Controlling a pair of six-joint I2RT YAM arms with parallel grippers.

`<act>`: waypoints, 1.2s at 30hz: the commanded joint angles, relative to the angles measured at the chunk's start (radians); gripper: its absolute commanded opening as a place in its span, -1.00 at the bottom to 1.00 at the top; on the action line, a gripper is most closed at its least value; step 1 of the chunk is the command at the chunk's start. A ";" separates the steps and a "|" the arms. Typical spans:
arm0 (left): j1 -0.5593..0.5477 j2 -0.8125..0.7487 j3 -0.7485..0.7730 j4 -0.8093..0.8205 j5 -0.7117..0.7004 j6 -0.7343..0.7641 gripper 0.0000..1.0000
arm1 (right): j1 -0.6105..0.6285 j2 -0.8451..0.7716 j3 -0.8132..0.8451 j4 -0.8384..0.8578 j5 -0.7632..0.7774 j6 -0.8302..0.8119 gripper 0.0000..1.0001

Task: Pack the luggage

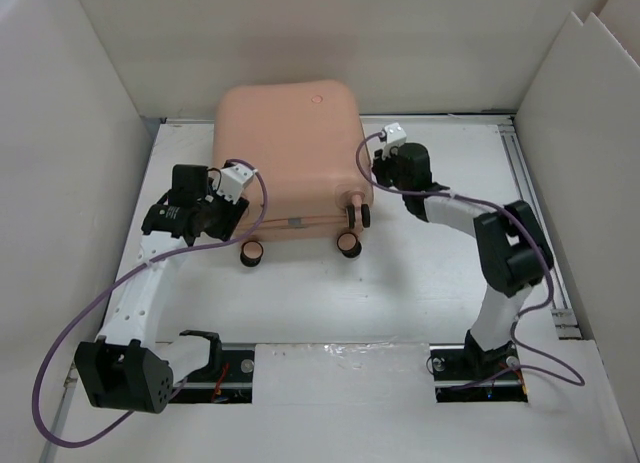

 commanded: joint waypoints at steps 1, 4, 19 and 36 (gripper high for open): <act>0.026 0.029 0.001 -0.068 -0.087 0.064 -1.00 | -0.078 0.106 0.194 0.200 0.032 -0.034 -1.00; 0.026 0.038 0.011 -0.077 -0.052 0.086 -1.00 | -0.078 0.233 0.312 0.241 -0.019 -0.008 -1.00; 0.367 0.215 0.598 0.118 0.341 -0.546 0.81 | -0.051 0.359 0.262 0.524 -0.251 0.185 -1.00; 0.257 1.084 1.049 0.177 0.373 -0.329 0.50 | 0.124 0.246 0.066 0.709 -0.400 0.236 -1.00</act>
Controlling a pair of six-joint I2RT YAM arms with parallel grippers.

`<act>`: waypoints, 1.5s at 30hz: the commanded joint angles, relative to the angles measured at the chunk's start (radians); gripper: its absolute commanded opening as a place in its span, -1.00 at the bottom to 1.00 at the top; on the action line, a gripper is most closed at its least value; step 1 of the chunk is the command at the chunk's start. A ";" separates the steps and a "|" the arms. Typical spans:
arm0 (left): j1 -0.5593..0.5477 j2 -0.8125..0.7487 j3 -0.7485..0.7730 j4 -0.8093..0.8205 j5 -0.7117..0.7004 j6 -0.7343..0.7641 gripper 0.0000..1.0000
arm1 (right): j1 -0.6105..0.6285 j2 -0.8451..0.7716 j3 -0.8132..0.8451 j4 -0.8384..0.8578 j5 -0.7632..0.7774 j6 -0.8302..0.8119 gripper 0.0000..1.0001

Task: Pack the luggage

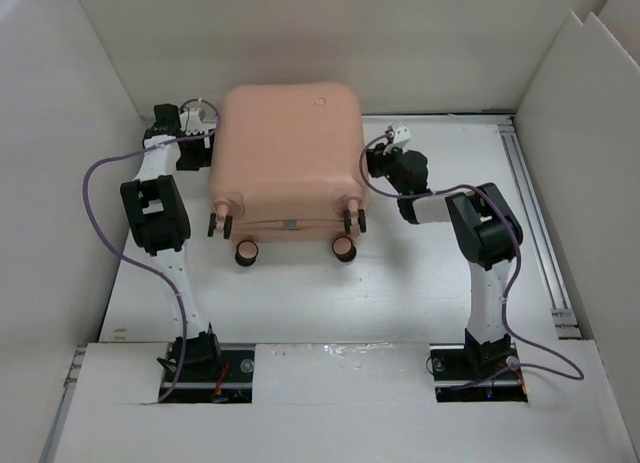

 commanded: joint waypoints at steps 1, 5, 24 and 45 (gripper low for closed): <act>-0.064 -0.060 0.146 0.060 0.208 0.114 0.50 | 0.191 -0.142 -0.108 0.139 -0.262 0.057 -1.00; -0.106 -0.038 0.204 0.060 0.281 0.236 0.53 | 0.251 -0.252 -0.237 0.121 -0.283 -0.011 -1.00; -0.492 -0.145 0.401 -0.054 0.295 0.384 0.69 | 0.501 -0.659 -0.526 -0.262 -0.137 -0.224 -1.00; 0.130 -1.087 -0.606 -0.361 -0.222 0.327 -0.50 | 0.483 -0.553 -0.495 -0.172 -0.169 -0.220 -1.00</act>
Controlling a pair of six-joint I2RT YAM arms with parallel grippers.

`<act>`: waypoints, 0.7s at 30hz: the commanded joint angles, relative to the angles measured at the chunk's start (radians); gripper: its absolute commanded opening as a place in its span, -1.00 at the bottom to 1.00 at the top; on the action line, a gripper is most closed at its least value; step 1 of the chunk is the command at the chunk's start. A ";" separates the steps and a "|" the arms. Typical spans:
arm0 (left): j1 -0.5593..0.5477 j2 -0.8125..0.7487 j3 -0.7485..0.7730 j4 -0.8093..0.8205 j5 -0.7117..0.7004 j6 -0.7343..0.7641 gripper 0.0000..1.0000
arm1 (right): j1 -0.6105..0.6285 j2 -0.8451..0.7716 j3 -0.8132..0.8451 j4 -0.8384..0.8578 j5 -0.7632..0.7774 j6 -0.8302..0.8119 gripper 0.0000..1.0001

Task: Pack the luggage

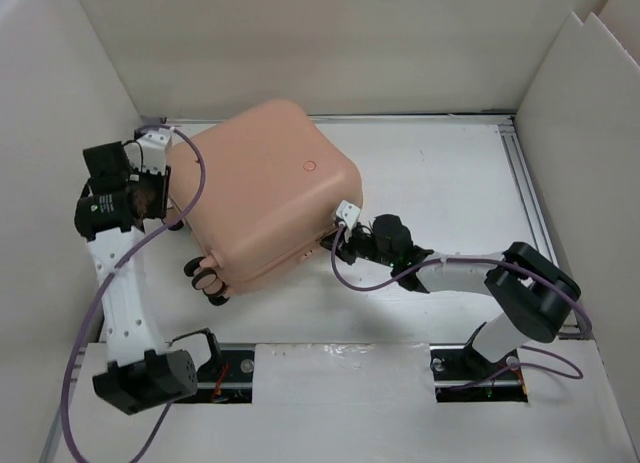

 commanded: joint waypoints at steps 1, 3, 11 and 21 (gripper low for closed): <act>0.061 0.060 -0.186 0.055 -0.028 -0.030 -0.50 | 0.012 0.029 0.050 0.100 -0.053 0.021 -1.00; 0.089 0.089 -0.240 0.180 -0.028 -0.041 -0.39 | 0.012 0.029 0.050 0.109 -0.053 0.030 -1.00; -0.068 0.394 -0.140 0.462 0.160 -0.073 0.17 | 0.012 0.038 0.031 0.140 -0.043 0.039 -1.00; -0.192 0.640 0.286 0.284 0.314 0.002 0.38 | 0.001 0.072 0.062 0.150 -0.007 0.071 -1.00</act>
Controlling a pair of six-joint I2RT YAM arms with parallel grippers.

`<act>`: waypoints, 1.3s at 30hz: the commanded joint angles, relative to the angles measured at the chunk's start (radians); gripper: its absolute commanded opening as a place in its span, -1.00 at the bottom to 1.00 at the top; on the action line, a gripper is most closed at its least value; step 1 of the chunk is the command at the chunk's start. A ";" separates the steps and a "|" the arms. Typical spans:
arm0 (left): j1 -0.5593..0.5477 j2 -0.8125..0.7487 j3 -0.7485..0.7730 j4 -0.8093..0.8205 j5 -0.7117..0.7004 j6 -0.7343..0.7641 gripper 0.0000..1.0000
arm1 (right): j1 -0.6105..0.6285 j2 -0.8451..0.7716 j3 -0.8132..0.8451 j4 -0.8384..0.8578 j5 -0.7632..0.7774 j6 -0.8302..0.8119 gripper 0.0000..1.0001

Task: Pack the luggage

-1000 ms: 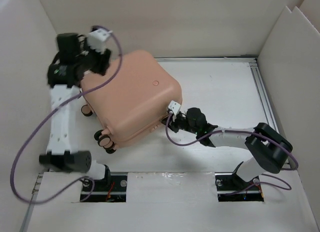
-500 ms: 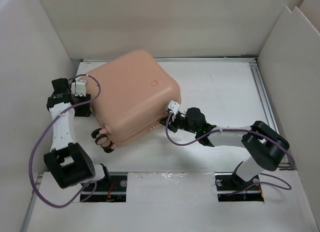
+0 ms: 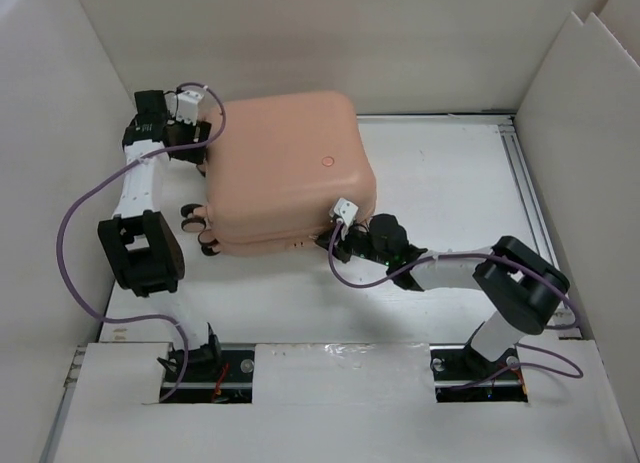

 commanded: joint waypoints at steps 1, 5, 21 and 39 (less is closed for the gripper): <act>-0.078 -0.061 0.049 -0.131 0.301 0.132 0.43 | -0.011 0.007 0.044 0.064 0.011 0.040 -1.00; 0.037 -0.213 0.002 -0.347 0.451 0.508 0.72 | -0.032 0.027 0.079 0.064 0.002 0.040 -1.00; 0.191 -0.465 -0.199 -0.588 0.528 1.224 0.98 | -0.041 0.035 0.069 0.045 -0.018 0.022 -1.00; 0.004 -0.287 -0.281 -0.395 0.349 1.015 0.88 | -0.041 0.016 0.041 0.055 0.031 0.040 -1.00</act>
